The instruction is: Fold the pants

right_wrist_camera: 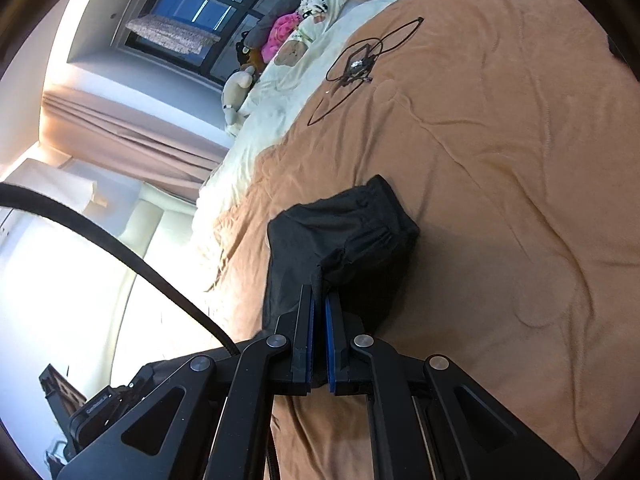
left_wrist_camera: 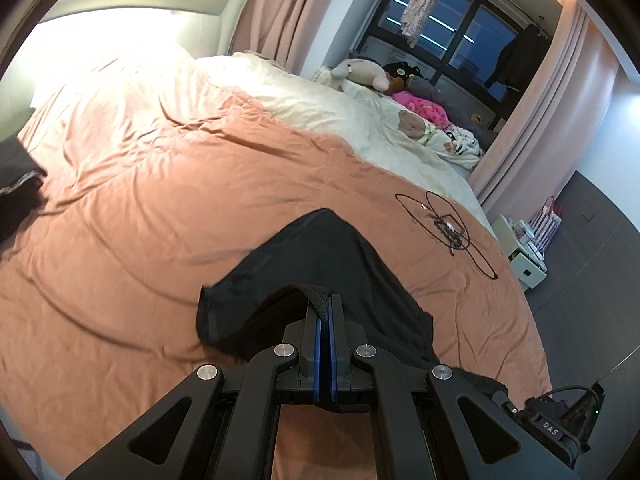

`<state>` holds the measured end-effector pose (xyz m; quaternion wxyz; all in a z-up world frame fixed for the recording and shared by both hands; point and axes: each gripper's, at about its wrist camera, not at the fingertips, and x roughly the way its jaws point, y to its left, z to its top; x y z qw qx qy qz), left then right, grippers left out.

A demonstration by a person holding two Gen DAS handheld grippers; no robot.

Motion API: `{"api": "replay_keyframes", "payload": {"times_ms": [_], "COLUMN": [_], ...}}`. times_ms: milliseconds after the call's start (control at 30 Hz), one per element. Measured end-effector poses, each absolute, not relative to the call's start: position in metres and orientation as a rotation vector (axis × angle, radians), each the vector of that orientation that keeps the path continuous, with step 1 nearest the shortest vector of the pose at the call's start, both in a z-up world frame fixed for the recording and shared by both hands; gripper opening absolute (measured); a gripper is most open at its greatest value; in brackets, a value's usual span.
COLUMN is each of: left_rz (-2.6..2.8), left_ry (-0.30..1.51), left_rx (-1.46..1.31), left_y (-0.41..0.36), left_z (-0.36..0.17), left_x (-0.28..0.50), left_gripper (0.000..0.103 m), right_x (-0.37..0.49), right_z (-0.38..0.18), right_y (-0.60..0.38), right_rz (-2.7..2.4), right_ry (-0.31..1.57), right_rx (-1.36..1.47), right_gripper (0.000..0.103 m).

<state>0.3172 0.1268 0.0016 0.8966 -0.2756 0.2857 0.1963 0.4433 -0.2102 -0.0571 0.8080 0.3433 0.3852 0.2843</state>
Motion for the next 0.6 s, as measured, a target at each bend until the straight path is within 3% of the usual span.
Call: {"api": "replay_keyframes", "payload": {"times_ms": [300, 600], "left_rz": [0.395, 0.398], "left_ry": [0.633, 0.721], "left_rx": [-0.525, -0.488], "left_y": [0.160, 0.191], "left_z": [-0.001, -0.035], "left_x": [0.386, 0.463], "left_gripper": [0.003, 0.003], "right_x": [0.490, 0.543], "right_z": [-0.051, -0.048], "right_y": [-0.178, -0.139], "right_rz": [0.592, 0.586], "right_ry": [0.828, 0.858], "right_rx": [0.722, 0.600], "right_gripper": [0.002, 0.004]}}
